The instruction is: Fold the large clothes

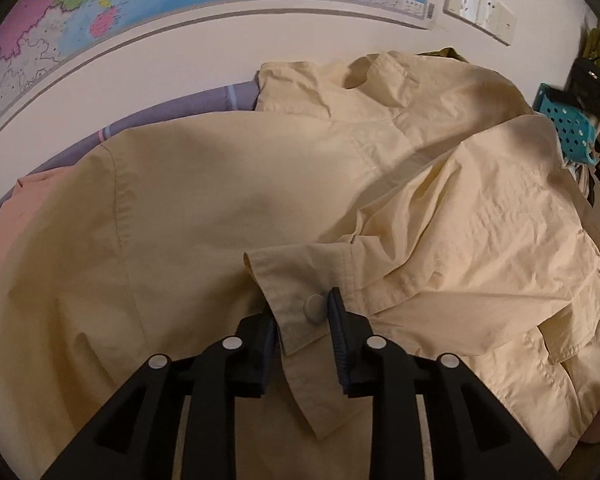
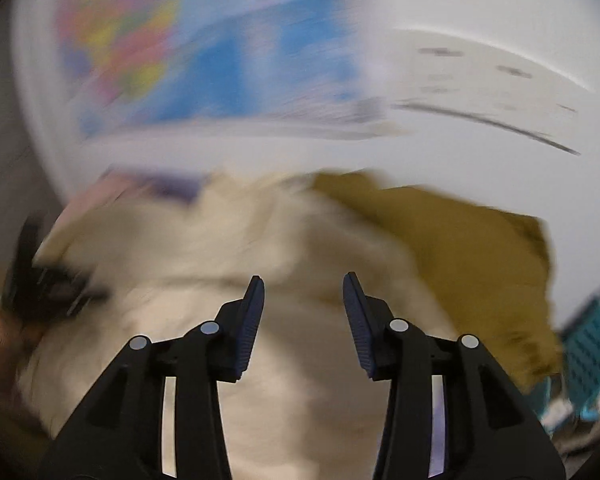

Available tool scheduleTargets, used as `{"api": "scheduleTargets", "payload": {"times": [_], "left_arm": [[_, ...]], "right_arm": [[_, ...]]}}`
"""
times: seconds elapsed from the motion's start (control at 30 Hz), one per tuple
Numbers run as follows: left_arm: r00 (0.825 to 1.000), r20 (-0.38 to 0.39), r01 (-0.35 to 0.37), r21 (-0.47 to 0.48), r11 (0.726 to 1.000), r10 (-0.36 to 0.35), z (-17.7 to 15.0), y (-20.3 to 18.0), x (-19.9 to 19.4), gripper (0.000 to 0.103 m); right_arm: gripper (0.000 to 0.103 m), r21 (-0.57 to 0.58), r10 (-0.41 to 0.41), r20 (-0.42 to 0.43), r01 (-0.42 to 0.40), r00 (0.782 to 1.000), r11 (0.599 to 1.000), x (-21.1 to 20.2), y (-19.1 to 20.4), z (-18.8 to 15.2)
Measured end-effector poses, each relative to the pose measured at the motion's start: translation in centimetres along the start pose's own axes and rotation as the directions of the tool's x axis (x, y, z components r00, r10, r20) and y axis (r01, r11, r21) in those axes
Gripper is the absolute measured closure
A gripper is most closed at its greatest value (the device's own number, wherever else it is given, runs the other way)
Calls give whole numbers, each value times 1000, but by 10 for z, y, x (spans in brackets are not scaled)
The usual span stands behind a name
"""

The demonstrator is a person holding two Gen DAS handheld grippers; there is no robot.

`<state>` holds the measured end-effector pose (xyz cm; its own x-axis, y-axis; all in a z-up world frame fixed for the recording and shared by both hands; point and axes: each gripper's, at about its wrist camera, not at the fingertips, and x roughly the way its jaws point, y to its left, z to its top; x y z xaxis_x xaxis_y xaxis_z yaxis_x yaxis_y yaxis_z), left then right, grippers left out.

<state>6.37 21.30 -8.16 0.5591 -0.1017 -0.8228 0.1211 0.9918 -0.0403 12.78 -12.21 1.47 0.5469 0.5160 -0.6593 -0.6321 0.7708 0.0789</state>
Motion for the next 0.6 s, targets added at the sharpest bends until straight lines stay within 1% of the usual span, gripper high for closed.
{"api": "scheduleTargets", "payload": {"times": [0.03,0.07,0.13,0.17,0.23,0.27,0.33,0.37,0.4,0.43,0.47,0.5,0.53,0.57,0.6], "left_arm": [[1000,-2,-1,-6,1000,1,1,1,-2,77],[1000,2,-2,-9,1000,2,1,2,-5,75],[999,39,-4,-5,1000,5,-2,4,-20,72],[998,66,-8,1,1000,8,-4,5,-28,63],[992,120,-34,0,999,33,-11,11,-52,56],[989,139,-42,-2,999,42,-15,16,-62,55],[982,170,-82,-19,996,84,-24,26,-83,52],[978,179,-102,-32,994,106,-30,33,-93,50],[975,186,-119,-40,992,125,-35,39,-100,50],[971,192,-135,-46,990,141,-42,45,-106,49],[968,191,-153,-51,987,160,-50,51,-113,47],[967,188,-167,-52,985,174,-55,55,-116,47],[963,181,-190,-60,980,198,-64,62,-120,45],[964,172,-194,-67,979,203,-70,66,-122,45],[965,164,-193,-73,978,203,-76,70,-123,45]], "right_arm": [[62,-42,51,-32,-52,998,998,8,19,-7],[62,-69,105,-72,-110,992,992,19,36,-15],[62,-101,166,-144,-181,976,978,41,62,-28],[62,-124,187,-178,-210,966,970,54,77,-35],[62,-145,212,-217,-247,953,958,71,99,-43],[63,-145,245,-238,-283,940,948,80,110,-46],[62,-161,259,-254,-304,932,939,92,126,-51],[63,-162,274,-280,-327,920,931,101,135,-53],[65,-168,281,-295,-339,913,926,107,143,-53],[65,-176,285,-300,-347,910,921,109,149,-56],[64,-180,294,-313,-361,903,915,114,155,-57],[63,-177,309,-331,-380,892,908,118,159,-58],[62,-177,330,-369,-414,869,893,125,166,-61],[62,-195,310,-371,-400,875,895,130,169,-62],[62,-190,295,-361,-380,884,905,132,171,-60]]}}
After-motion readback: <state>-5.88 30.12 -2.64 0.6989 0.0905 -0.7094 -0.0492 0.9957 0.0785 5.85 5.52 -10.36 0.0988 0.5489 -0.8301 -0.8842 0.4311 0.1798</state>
